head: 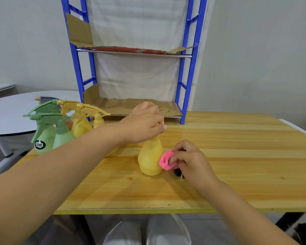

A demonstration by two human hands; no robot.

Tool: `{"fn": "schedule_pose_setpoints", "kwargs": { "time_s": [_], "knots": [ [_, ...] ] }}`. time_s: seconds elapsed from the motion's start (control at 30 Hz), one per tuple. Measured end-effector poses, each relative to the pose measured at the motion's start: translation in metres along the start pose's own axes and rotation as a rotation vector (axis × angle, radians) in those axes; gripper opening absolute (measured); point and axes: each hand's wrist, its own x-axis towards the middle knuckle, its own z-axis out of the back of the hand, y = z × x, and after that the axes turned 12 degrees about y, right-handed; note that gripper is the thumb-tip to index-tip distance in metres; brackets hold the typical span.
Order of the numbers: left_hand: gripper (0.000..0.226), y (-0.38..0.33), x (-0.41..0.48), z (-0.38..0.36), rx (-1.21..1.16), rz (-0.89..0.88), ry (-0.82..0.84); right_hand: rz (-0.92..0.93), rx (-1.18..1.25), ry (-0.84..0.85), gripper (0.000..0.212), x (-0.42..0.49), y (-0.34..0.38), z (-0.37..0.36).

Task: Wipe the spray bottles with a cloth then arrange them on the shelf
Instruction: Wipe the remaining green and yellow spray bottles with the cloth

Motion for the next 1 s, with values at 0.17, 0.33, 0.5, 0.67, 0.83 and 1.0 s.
{"fn": "schedule_pose_setpoints", "kwargs": {
  "time_s": [0.17, 0.33, 0.5, 0.67, 0.83, 1.0],
  "knots": [
    [0.056, -0.006, -0.019, -0.004, 0.040, 0.215, -0.273, -0.039, 0.002, -0.167, 0.030, -0.005, -0.005, 0.010],
    [0.069, -0.017, -0.022, -0.010, -0.390, 0.442, -0.259, 0.047, -0.010, -0.328, 0.032, 0.015, 0.009, 0.008],
    [0.036, -0.006, -0.013, -0.010, -0.623, 0.381, -0.140, 0.153, -0.057, -0.330, 0.038, 0.038, 0.020, -0.001],
    [0.029, -0.002, -0.017, 0.000, -0.736, 0.389, -0.066, 0.215, -0.115, -0.230, 0.037, 0.023, 0.013, -0.022],
    [0.021, 0.000, -0.012, 0.003, -0.739, 0.418, -0.054, 0.243, -0.178, -0.124, 0.054, 0.005, 0.005, -0.028],
    [0.022, 0.000, -0.010, 0.003, -0.778, 0.424, -0.046, 0.242, -0.222, -0.005, 0.025, 0.000, 0.005, -0.030]
  ]
}}
